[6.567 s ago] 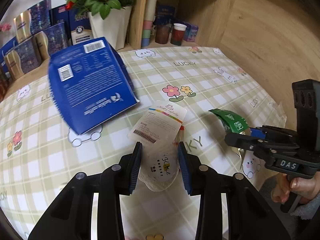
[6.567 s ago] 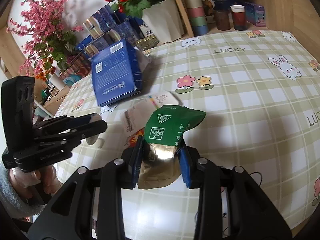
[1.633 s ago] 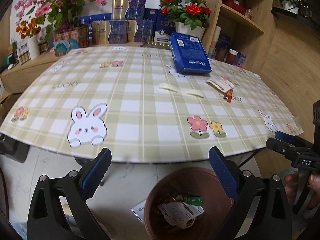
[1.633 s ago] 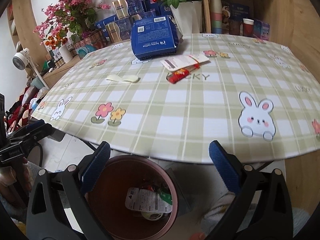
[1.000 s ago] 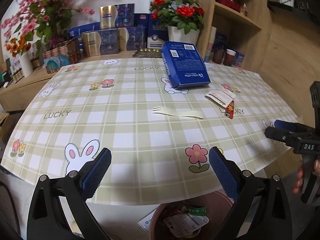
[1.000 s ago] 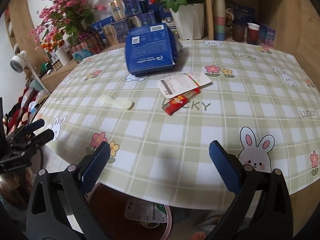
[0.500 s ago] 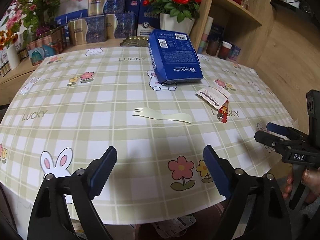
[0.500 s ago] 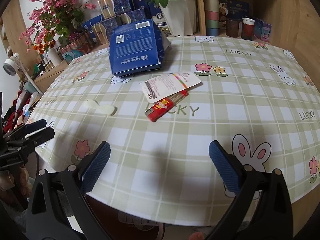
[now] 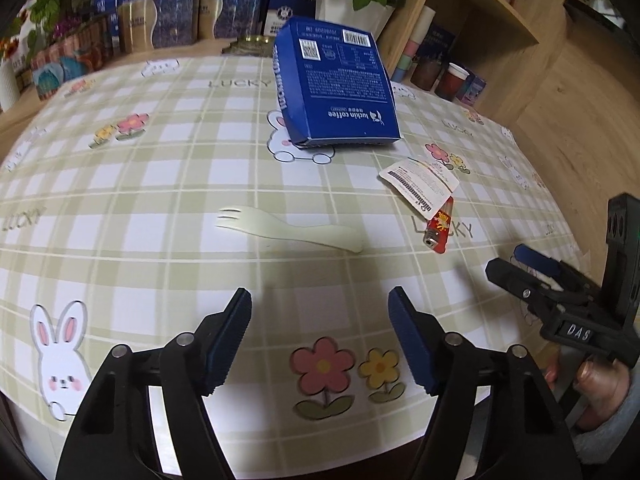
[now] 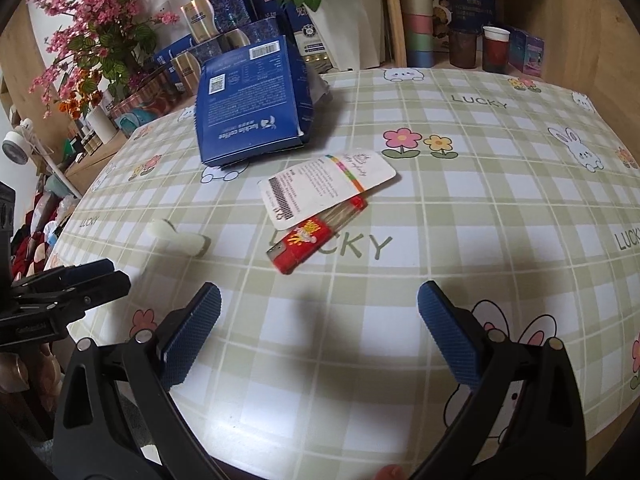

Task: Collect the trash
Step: 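Lower the left gripper onto the white plastic fork and close it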

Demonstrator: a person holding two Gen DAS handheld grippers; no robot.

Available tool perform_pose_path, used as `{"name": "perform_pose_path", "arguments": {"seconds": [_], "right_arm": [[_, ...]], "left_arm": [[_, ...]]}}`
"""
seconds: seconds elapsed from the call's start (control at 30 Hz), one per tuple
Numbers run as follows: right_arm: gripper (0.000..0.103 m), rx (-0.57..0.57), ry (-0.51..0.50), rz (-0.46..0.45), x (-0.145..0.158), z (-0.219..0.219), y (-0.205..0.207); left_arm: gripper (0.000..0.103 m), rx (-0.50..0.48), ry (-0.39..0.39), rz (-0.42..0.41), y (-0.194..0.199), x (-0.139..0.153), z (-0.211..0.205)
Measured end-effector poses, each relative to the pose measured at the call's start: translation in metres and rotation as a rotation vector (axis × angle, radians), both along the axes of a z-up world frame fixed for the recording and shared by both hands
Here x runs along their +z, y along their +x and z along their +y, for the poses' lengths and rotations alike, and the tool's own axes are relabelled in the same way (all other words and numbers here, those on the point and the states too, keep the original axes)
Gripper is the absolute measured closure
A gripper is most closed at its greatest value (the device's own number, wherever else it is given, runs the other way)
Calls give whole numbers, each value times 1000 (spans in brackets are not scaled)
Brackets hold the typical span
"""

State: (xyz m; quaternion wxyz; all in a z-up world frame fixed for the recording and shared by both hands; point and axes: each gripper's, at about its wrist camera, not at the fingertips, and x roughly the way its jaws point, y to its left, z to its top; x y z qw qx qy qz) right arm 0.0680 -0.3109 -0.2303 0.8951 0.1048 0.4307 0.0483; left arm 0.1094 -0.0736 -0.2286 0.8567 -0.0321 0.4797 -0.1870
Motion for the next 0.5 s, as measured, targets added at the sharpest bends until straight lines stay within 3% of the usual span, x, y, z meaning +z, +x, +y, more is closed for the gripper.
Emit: {"name": "perform_pose_path", "arguments": {"seconds": [0.5], "right_arm": [[6, -44, 33, 13, -11, -22, 3]], "left_arm": [[39, 171, -93, 93, 54, -22, -1]]}}
